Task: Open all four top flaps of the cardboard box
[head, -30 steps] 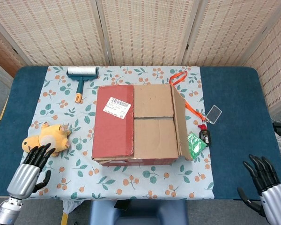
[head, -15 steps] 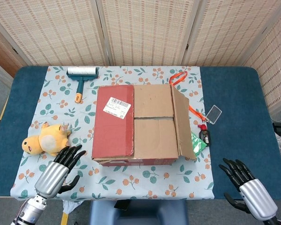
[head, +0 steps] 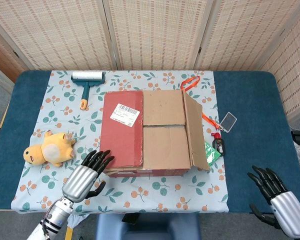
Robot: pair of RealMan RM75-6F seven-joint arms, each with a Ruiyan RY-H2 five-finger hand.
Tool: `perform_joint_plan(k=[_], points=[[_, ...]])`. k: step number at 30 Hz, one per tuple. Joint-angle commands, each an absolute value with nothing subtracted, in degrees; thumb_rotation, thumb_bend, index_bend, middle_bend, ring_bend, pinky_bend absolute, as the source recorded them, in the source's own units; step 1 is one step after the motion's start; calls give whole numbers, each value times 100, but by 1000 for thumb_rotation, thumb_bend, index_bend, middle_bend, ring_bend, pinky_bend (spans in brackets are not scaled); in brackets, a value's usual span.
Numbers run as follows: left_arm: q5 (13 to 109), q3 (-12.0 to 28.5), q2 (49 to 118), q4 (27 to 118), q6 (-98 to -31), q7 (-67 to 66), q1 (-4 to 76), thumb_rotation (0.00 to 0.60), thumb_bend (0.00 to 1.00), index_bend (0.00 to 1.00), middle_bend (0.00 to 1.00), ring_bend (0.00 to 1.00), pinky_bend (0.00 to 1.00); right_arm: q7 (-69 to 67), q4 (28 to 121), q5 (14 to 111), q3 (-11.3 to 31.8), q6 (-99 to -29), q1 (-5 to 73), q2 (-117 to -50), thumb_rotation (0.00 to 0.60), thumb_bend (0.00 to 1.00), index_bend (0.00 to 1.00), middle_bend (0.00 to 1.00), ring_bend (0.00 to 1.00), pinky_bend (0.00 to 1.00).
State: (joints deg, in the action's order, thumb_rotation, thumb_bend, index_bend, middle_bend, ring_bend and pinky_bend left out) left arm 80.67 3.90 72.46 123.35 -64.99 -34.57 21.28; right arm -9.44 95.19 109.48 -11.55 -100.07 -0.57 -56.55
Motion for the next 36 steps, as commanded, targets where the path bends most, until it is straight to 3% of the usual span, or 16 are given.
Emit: perform_joint_plan(k=[1, 9, 17, 36], points=[[7706, 458, 7437, 12555, -6378, -3809, 2324, 600, 490, 0, 0, 0, 0, -1070, 9477, 10925, -1043, -10341, -184, -5628, 600, 414, 0, 0, 0, 0], [7261, 381, 7761, 12761, -6387, -4550, 2584, 600, 490, 0, 0, 0, 0, -1236, 9403, 10796, -910, -10567, -331, -5598, 600, 414, 0, 0, 0, 0], [7085, 600, 8175, 12695, -6648, -4996, 2872, 600, 490, 0, 0, 0, 0, -1308, 9330, 10937, -936, -10525, -374, -5560, 600, 414, 0, 0, 0, 0], [7051, 994, 8228, 12031, -6532, -4224, 3408, 600, 490, 0, 0, 0, 0, -1351, 9470, 10773, -868, -10157, -354, -5476, 600, 415, 0, 0, 0, 0]])
